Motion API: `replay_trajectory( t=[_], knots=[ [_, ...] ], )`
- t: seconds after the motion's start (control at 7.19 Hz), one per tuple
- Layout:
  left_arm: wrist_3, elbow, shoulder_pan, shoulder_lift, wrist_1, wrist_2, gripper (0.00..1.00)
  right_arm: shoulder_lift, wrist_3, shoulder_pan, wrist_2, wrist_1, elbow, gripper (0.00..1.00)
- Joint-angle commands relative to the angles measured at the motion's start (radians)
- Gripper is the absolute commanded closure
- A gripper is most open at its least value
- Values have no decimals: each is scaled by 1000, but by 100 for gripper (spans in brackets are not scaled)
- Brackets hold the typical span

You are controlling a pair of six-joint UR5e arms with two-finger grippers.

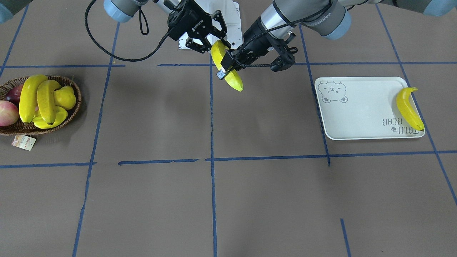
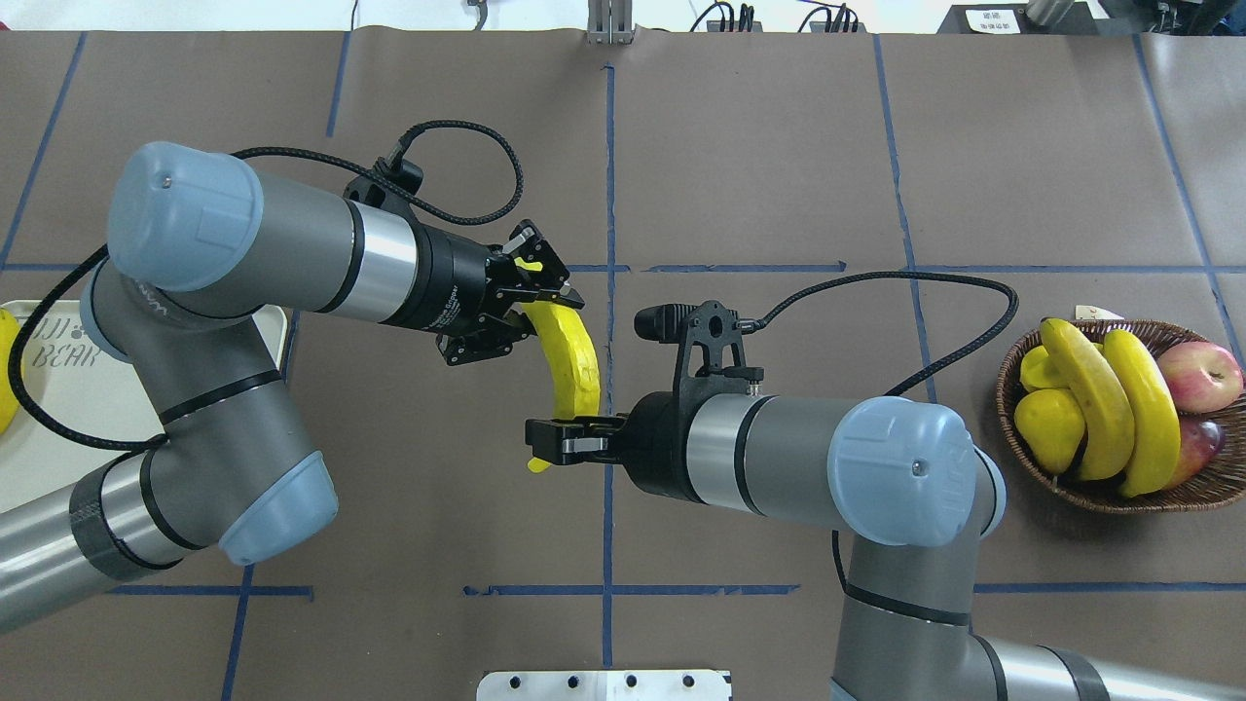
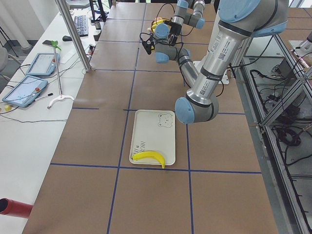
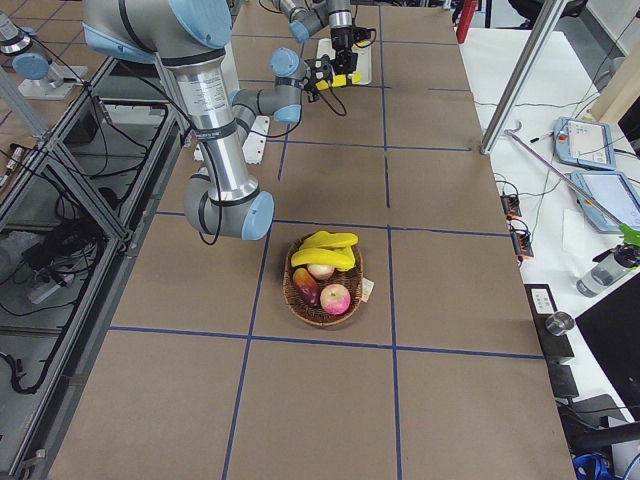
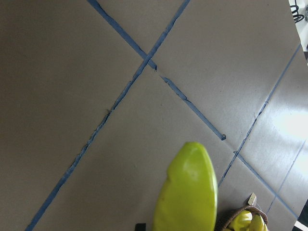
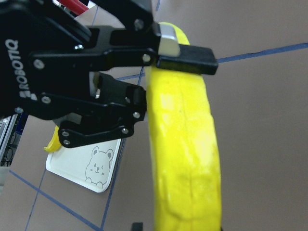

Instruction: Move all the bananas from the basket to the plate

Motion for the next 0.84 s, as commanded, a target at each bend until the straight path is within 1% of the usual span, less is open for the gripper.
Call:
replay_trajectory(
  t=[0.0,0.14,0.42,0.56,0.7],
  knots=[
    [5,0,0,7,0,-1,100,0,1,7,18,-2,8,1],
    [6,0,-1,12,0,-1,100,-2,1,32,64,-26,22,1],
    [9,-9,-9,40,43,-5,100,-15,-1,126,226,-140,81,1],
    [56,-26,-22,82,76,-5,100,-18,-2,187,312,-206,94,1],
    [153,-29,-36,109,118,-6,100,-20,-9,251,373,-287,100,1]
  ],
)
